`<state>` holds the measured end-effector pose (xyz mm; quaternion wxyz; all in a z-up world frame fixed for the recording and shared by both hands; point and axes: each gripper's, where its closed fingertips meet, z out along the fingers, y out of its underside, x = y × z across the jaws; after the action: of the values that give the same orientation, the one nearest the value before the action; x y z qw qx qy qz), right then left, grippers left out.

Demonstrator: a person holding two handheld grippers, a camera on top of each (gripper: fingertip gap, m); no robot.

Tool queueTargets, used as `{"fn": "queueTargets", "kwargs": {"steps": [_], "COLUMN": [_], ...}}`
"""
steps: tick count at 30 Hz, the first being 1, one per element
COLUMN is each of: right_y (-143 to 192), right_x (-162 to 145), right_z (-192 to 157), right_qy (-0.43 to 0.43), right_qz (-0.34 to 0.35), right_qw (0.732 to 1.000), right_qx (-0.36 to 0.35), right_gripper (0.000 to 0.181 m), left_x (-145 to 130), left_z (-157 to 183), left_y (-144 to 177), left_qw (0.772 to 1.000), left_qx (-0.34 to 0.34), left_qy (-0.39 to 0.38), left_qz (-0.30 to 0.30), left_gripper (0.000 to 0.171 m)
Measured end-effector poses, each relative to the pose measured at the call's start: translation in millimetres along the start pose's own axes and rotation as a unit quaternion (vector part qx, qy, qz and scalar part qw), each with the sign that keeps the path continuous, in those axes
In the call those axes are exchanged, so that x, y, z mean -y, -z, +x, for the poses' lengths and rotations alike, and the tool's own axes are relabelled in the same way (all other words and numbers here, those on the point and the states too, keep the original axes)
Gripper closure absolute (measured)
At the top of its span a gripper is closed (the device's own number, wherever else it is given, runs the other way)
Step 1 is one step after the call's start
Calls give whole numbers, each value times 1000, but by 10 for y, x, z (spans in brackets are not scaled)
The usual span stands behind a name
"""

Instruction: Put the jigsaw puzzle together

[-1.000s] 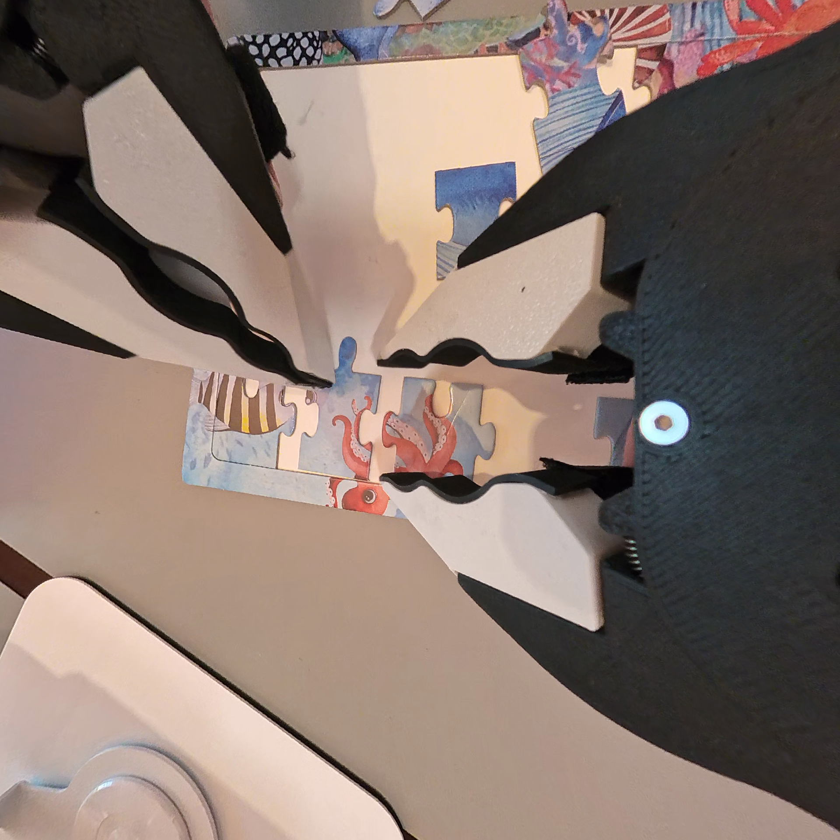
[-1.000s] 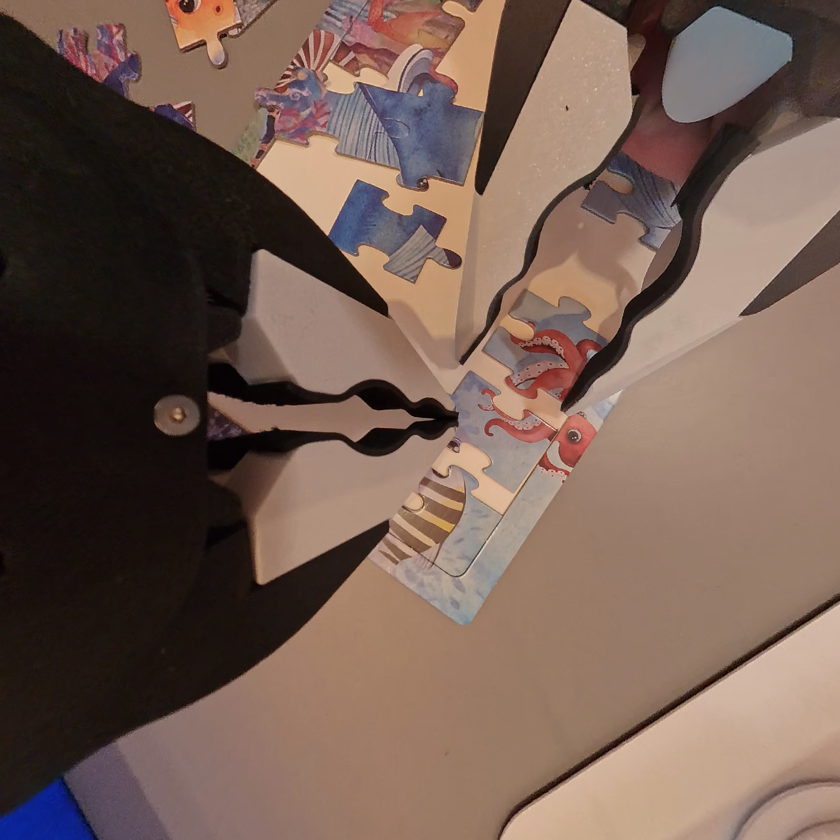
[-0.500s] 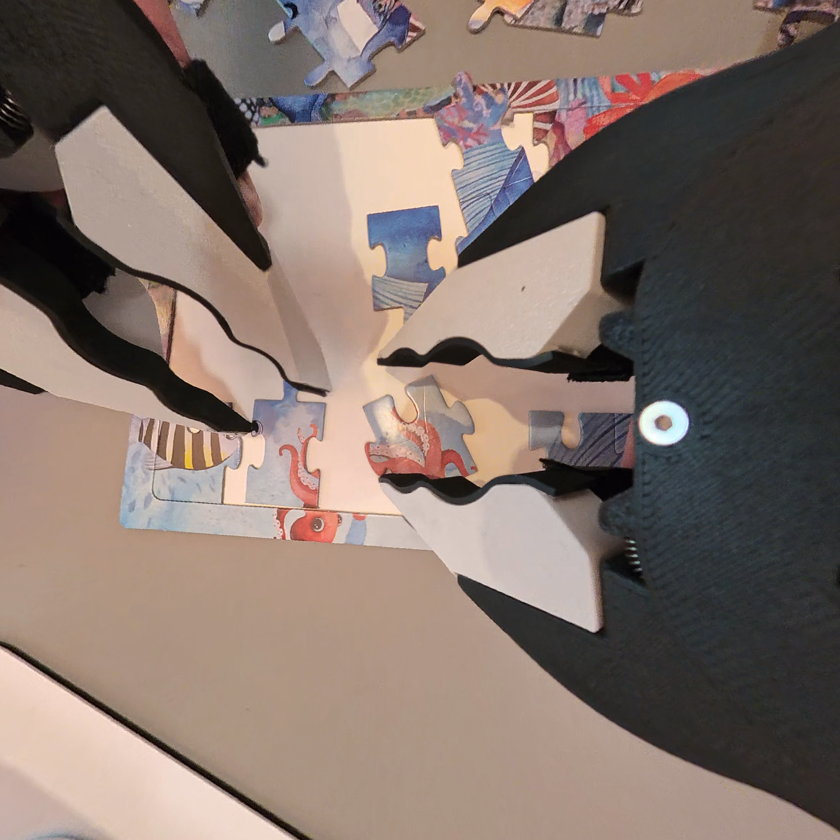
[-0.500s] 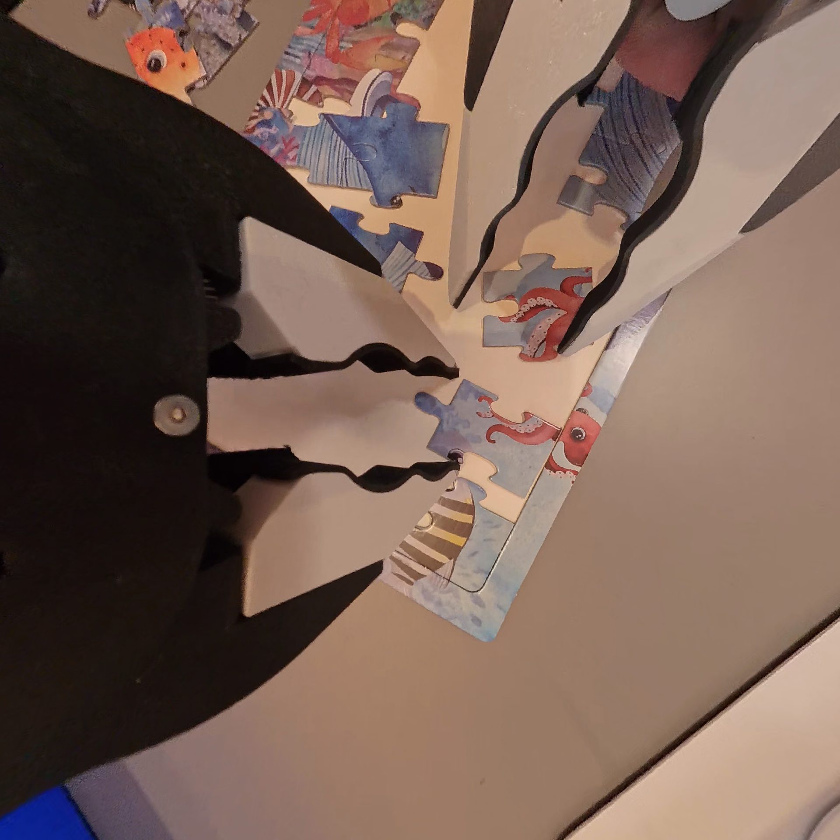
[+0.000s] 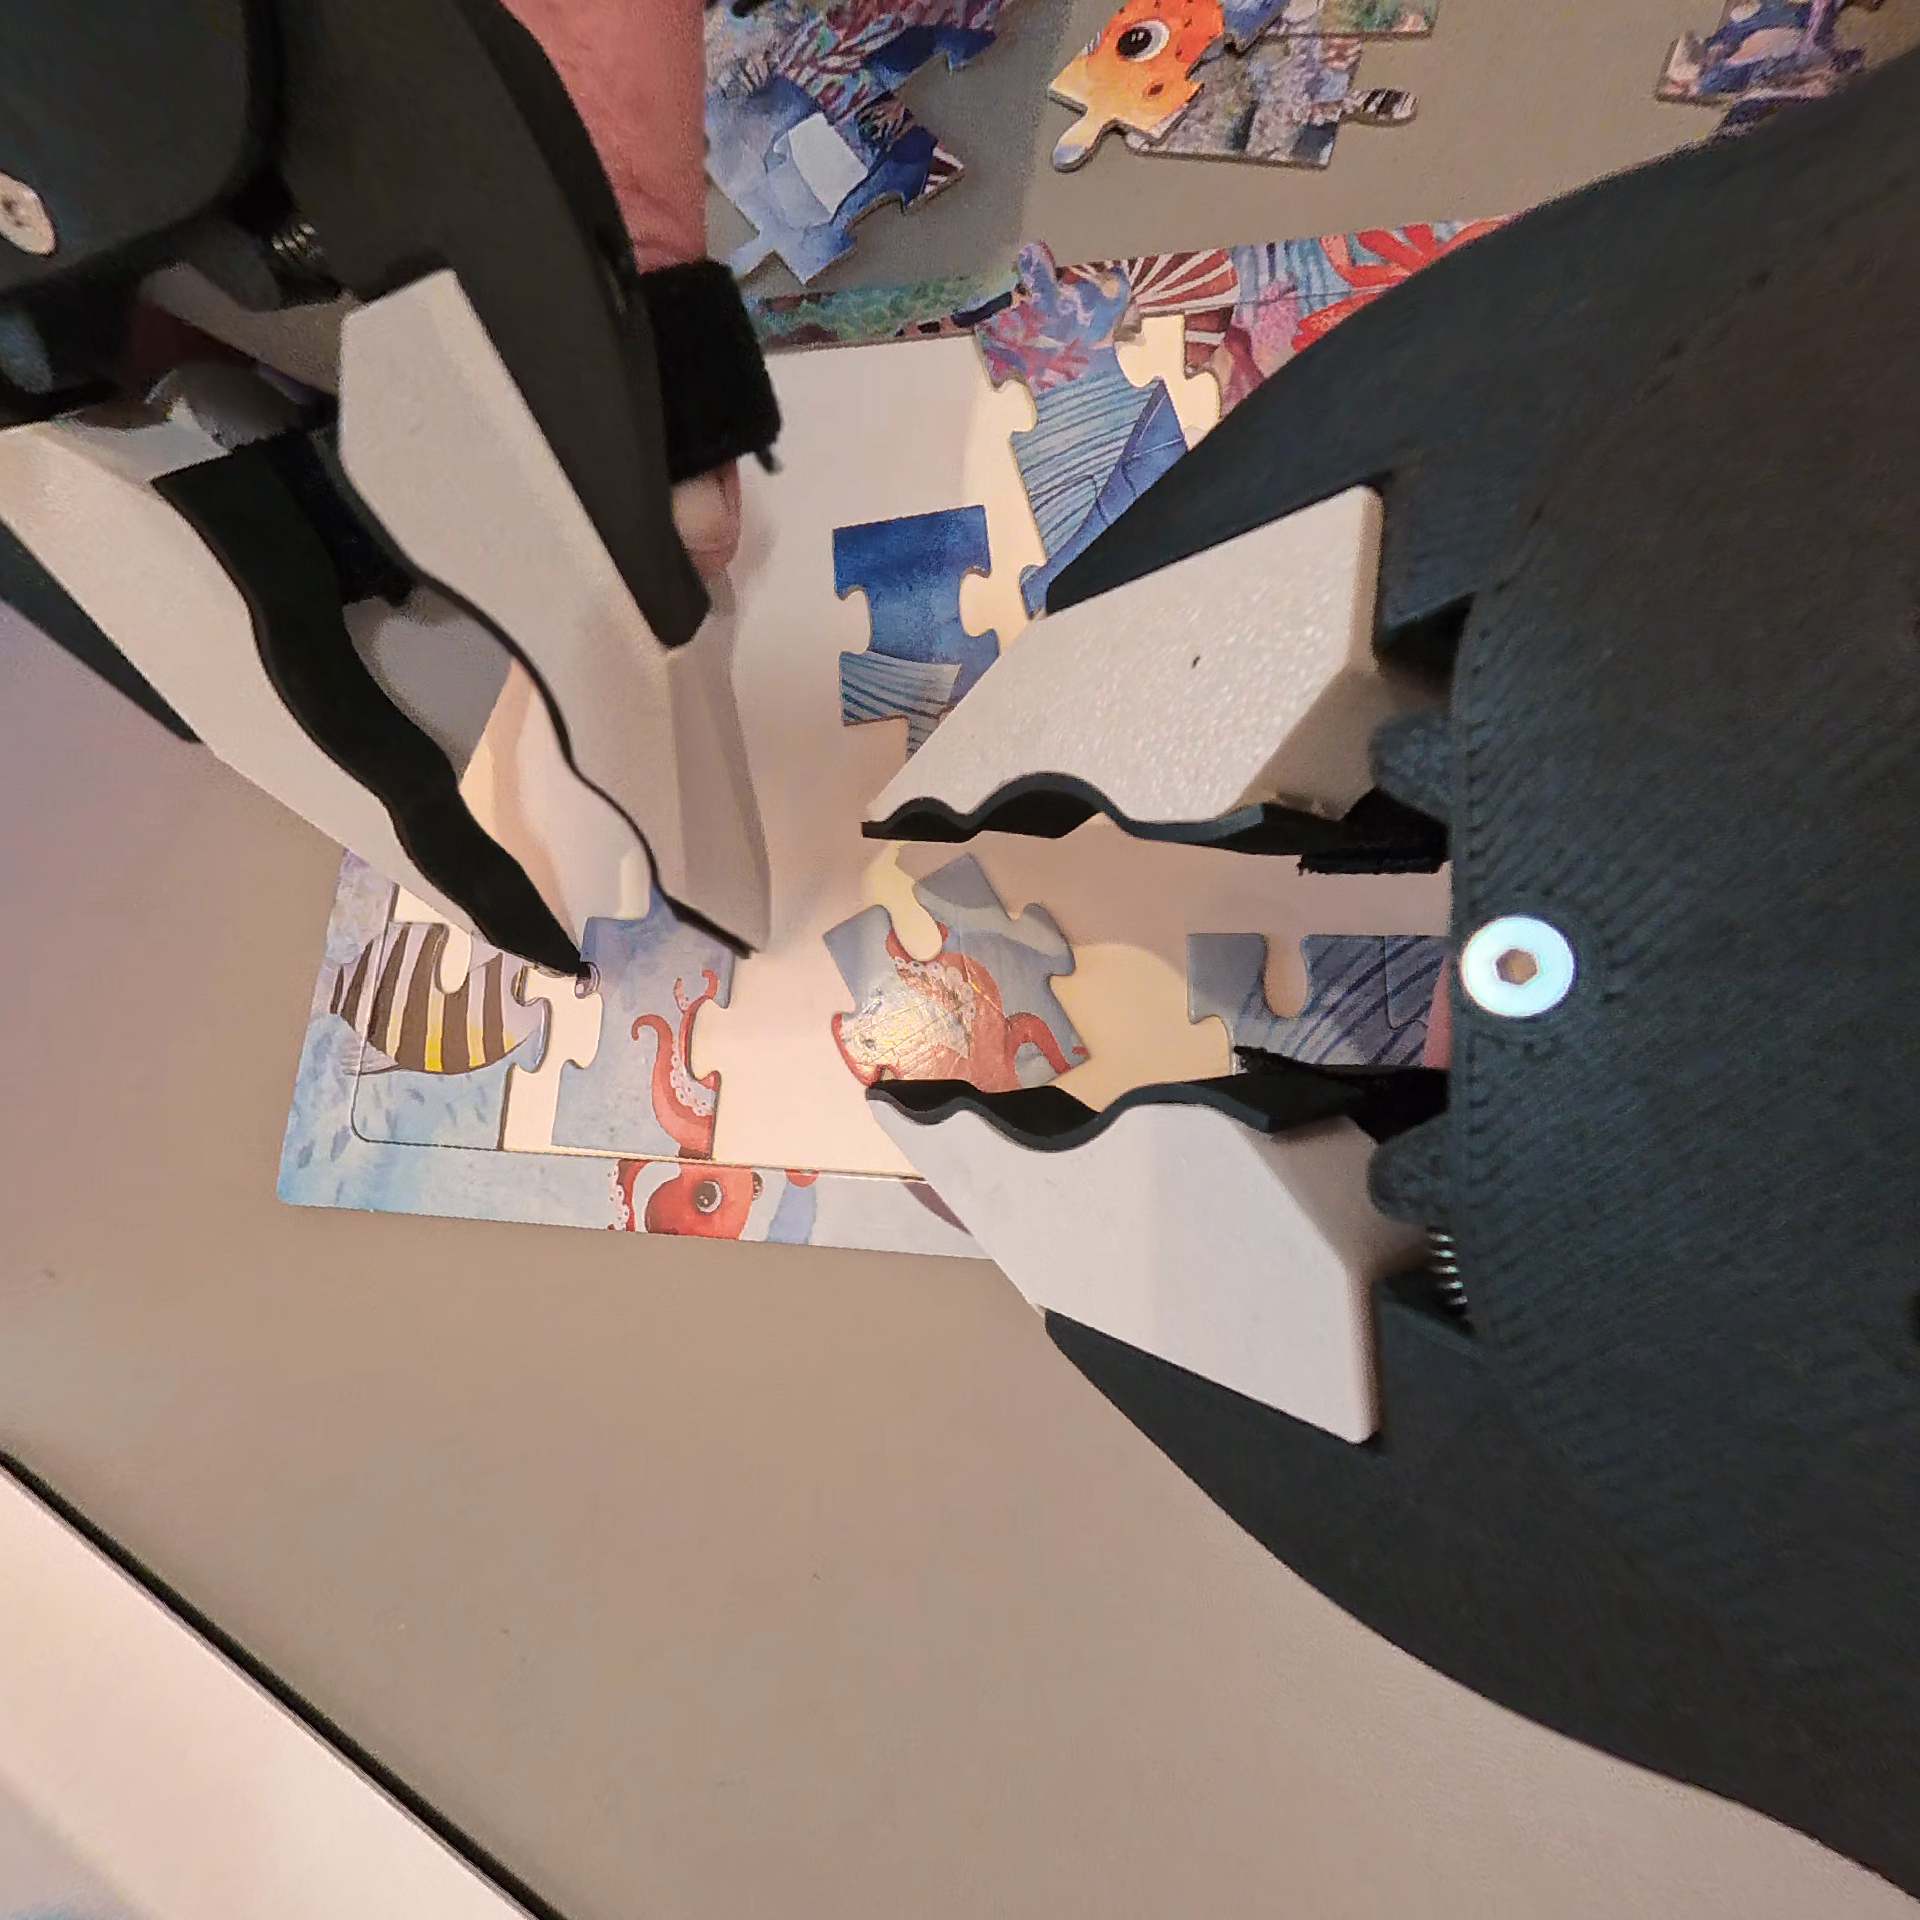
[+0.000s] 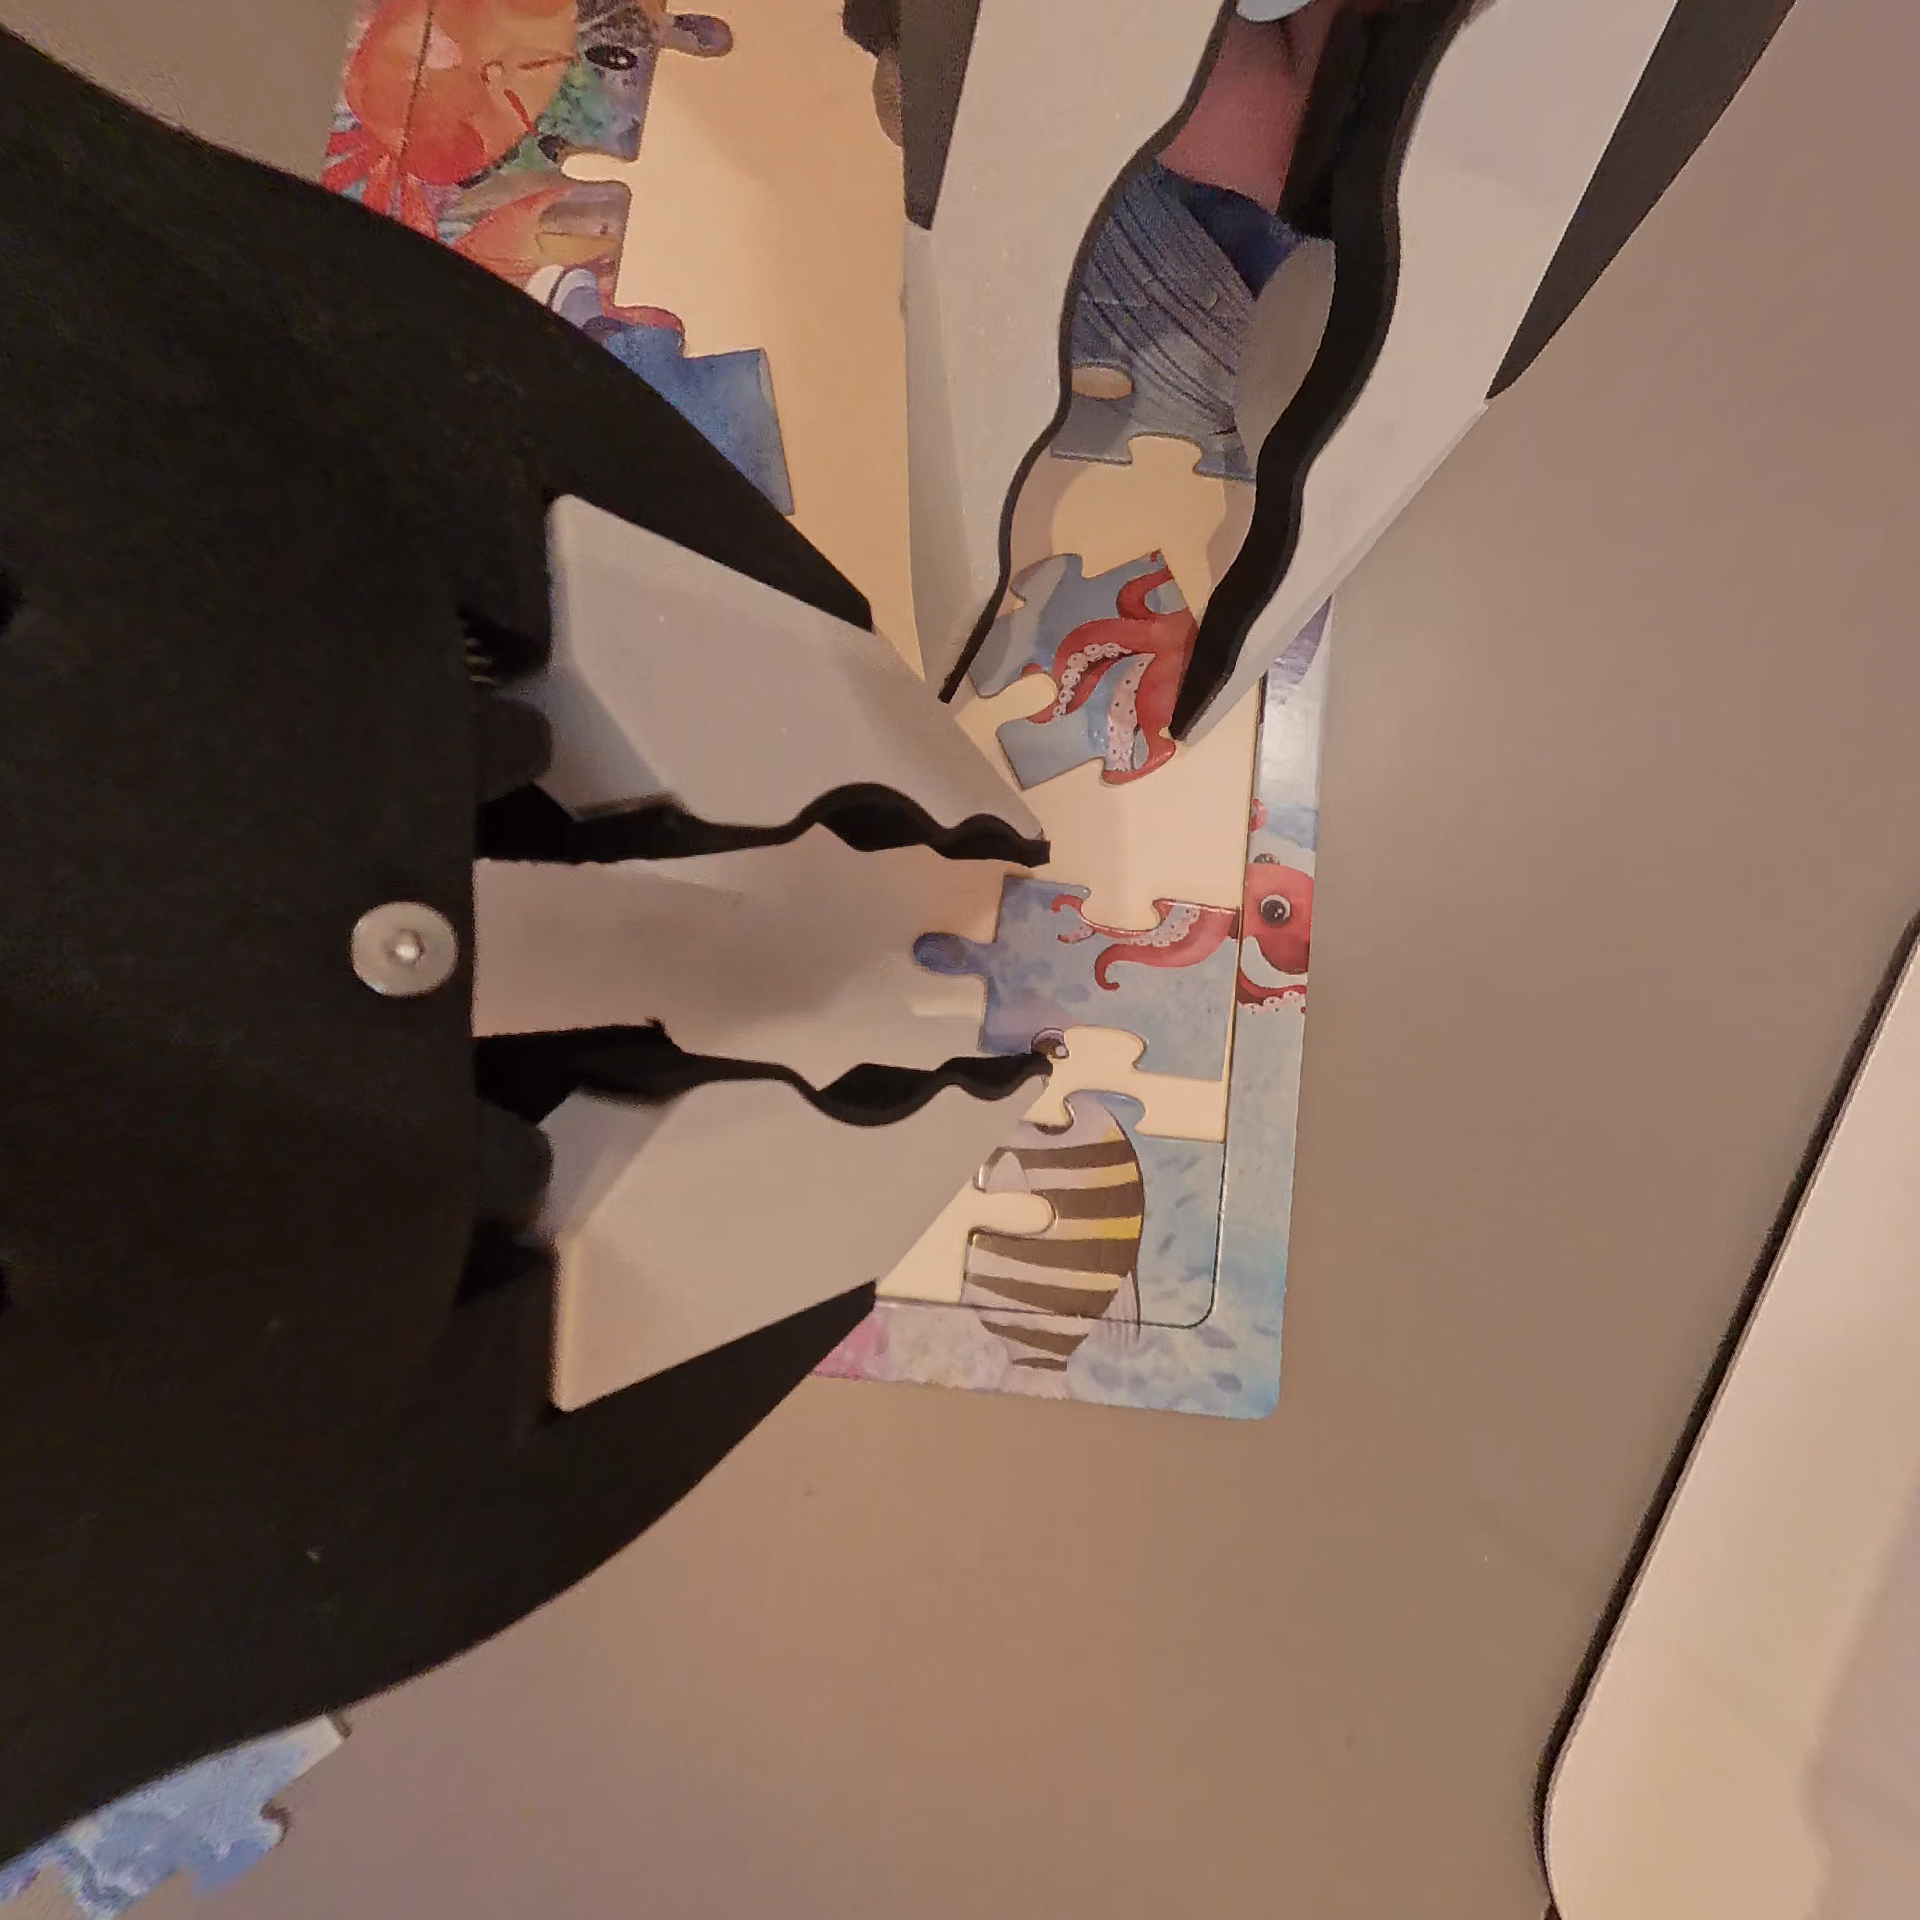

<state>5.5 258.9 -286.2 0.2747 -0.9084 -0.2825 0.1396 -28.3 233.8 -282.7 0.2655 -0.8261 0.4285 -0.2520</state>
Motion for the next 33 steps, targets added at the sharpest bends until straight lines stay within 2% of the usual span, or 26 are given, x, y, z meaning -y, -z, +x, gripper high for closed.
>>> {"fn": "queueTargets", "kwargs": {"steps": [5,19,26,31,33], "right_y": [-12,82,13,33,64], "right_x": [-8,66,14,38,50], "right_z": [11,-8,143,122,122], "right_qy": [20,64,42,25,26], "right_qz": [10,66,41,48,51], "right_qw": [999,994,996,997,997], "right_qx": [-32,-60,-67,-52,-53], "right_gripper": [146,150,149,131,131], "left_x": [-12,-44,-44,-47,-46], "left_z": [4,-25,-26,-22,-22], "left_y": [20,61,56,57,58], "left_qw": [1000,1000,1000,1000,1000], "left_qx": [-11,-15,-11,-11,-12], "left_qy": [6,13,11,10,11], "left_qz": [5,10,6,4,5], "left_gripper": [127,129,129,128,128]}}
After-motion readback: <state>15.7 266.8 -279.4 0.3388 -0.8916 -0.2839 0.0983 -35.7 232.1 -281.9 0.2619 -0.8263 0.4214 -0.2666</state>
